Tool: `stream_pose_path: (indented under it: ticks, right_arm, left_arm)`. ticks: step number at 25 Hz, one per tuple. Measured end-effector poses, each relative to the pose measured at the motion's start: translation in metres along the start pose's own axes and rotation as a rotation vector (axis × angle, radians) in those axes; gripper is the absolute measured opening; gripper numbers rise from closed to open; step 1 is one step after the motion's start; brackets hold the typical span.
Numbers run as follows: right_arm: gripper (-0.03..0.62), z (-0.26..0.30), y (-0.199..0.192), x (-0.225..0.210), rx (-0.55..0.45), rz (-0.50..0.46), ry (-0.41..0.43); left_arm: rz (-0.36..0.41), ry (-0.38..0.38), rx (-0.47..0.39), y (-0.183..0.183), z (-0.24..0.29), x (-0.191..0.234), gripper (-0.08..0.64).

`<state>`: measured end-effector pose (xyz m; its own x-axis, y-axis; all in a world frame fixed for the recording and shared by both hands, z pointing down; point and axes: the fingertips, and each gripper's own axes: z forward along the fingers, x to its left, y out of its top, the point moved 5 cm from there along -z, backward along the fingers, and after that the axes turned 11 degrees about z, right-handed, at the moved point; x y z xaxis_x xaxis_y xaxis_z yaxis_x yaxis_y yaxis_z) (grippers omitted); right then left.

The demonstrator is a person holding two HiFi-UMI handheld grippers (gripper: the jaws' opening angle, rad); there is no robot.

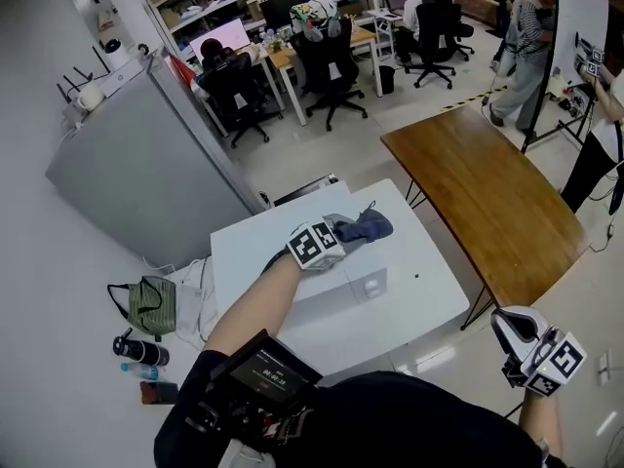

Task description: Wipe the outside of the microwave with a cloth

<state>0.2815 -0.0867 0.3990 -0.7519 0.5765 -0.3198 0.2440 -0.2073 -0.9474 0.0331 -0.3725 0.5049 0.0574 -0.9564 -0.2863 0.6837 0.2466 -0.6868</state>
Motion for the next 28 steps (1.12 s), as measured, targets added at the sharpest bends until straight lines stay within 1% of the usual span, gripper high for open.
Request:
stream_pose_path:
  ticks: [2,4,6,8,9,12,14,15,16,18,21,24,28]
  right_arm:
    - [0.005,0.018,0.002,0.019,0.004,-0.023,0.034]
    - [0.005,0.046,0.0,0.047,0.015,-0.045,0.088]
    - [0.005,0.079,-0.005,0.079,0.031,-0.06,0.157]
    - [0.005,0.112,-0.012,0.112,0.049,-0.07,0.22]
    - [0.005,0.127,-0.015,0.127,0.058,-0.074,0.247]
    - [0.005,0.163,-0.024,0.166,0.097,-0.076,0.315]
    - [0.005,0.177,-0.028,0.181,0.118,-0.081,0.339]
    - [0.005,0.181,-0.029,0.184,0.119,-0.084,0.343]
    - [0.005,0.182,-0.029,0.184,0.119,-0.085,0.345]
    - [0.005,0.18,-0.029,0.179,0.121,-0.083,0.34]
    - [0.005,0.163,-0.026,0.153,0.115,-0.069,0.316]
    - [0.005,0.132,-0.019,0.109,0.094,-0.048,0.277]
    - [0.005,0.073,-0.008,0.043,0.067,-0.024,0.18]
  left_arm:
    - [-0.025,0.042,-0.04,-0.009,-0.047,-0.004,0.057]
    - [-0.023,0.094,-0.037,-0.036,-0.108,-0.014,0.057]
    - [-0.014,0.142,0.012,-0.083,-0.17,-0.033,0.057]
    - [-0.003,0.183,0.071,-0.139,-0.225,-0.058,0.057]
    - [-0.009,0.194,0.094,-0.166,-0.247,-0.072,0.057]
    - [-0.065,0.189,0.142,-0.229,-0.285,-0.114,0.057]
    - [-0.097,0.174,0.156,-0.251,-0.289,-0.133,0.057]
    - [-0.11,0.172,0.153,-0.255,-0.287,-0.139,0.057]
    - [-0.121,0.177,0.146,-0.255,-0.284,-0.141,0.057]
    - [-0.114,0.19,0.141,-0.247,-0.277,-0.136,0.057]
    - [-0.077,0.162,0.159,-0.219,-0.246,-0.124,0.057]
    - [-0.049,0.119,0.152,-0.172,-0.186,-0.104,0.055]
    - [0.011,0.055,0.101,-0.088,-0.086,-0.066,0.055]
